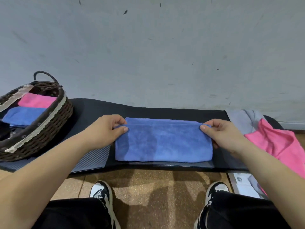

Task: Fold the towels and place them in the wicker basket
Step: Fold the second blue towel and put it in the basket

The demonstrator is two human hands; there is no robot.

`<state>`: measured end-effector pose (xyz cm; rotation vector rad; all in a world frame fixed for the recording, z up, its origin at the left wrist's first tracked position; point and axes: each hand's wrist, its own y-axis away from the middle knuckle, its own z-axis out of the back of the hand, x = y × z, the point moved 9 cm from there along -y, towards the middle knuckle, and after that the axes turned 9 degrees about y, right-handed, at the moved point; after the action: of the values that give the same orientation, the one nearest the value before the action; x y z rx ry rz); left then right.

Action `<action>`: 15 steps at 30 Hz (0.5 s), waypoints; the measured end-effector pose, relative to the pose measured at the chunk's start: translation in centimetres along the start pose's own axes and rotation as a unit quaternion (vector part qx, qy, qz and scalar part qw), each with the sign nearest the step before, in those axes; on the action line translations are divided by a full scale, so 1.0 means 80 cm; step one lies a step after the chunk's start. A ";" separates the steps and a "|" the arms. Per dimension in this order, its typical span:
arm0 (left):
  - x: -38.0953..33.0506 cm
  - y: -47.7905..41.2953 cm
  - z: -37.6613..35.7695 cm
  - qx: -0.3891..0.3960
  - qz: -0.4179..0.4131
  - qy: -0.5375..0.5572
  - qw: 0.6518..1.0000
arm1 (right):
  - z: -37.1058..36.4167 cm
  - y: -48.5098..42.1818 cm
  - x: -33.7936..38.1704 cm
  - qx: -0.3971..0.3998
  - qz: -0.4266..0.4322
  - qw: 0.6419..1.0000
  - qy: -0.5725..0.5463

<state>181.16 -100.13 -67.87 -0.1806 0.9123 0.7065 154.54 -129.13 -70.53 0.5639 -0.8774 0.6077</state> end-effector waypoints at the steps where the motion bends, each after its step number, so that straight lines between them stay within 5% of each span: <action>1: -0.001 -0.011 0.004 -0.011 -0.002 -0.012 1.000 | -0.001 -0.010 0.002 -0.014 0.002 1.000 0.005; 15: 0.039 -0.110 -0.026 -0.062 0.036 -0.121 0.990 | -0.020 -0.091 -0.014 -0.070 -0.047 0.985 0.152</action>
<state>186.60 -106.22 -72.79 -0.1681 0.6451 0.8331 159.85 -133.39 -73.73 0.3698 -0.5954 0.5243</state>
